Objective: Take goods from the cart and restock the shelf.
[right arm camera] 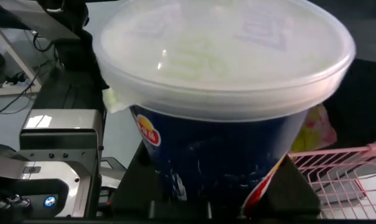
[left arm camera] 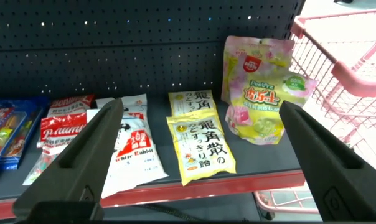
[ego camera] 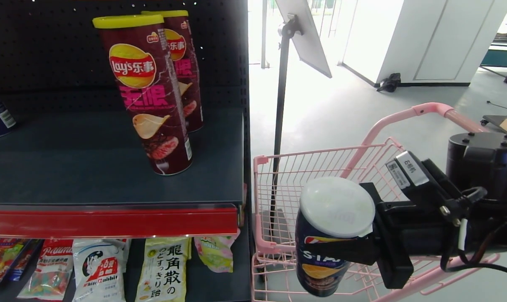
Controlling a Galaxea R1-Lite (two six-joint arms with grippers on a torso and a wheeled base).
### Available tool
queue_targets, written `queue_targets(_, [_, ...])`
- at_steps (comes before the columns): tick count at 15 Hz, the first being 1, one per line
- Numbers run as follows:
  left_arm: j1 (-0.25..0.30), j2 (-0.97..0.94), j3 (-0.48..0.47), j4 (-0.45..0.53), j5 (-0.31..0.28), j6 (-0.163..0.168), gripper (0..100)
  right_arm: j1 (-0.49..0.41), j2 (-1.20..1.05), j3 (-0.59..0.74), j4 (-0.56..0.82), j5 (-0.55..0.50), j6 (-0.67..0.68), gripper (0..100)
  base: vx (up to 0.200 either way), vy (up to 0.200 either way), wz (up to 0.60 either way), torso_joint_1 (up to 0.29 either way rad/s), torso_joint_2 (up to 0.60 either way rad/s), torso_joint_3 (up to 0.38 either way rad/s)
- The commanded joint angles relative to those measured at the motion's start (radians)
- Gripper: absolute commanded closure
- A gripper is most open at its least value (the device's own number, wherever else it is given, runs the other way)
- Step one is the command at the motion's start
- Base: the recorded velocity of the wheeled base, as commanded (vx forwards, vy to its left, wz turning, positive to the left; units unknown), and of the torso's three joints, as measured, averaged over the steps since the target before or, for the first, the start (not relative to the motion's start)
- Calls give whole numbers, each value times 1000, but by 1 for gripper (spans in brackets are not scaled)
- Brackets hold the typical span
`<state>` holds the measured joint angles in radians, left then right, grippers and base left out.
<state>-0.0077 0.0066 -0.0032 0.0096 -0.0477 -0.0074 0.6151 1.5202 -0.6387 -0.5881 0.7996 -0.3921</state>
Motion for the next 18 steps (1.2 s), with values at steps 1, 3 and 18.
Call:
queue_targets(1, [0, 0, 0, 0, 0, 0, 0, 5, -2, -1, -1, 1, -1, 100, 0, 0, 0, 149, -388, -232])
queue_targets(3, [0, 0, 0, 0, 0, 0, 0, 5, -8, -1, 1, 1, -1, 100, 0, 0, 0, 176, -469, -286])
queue_targets(18, [0, 0, 0, 0, 0, 0, 0, 2, -32, 11, 5, 6, -1, 100, 0, 0, 0, 212, -495, -287])
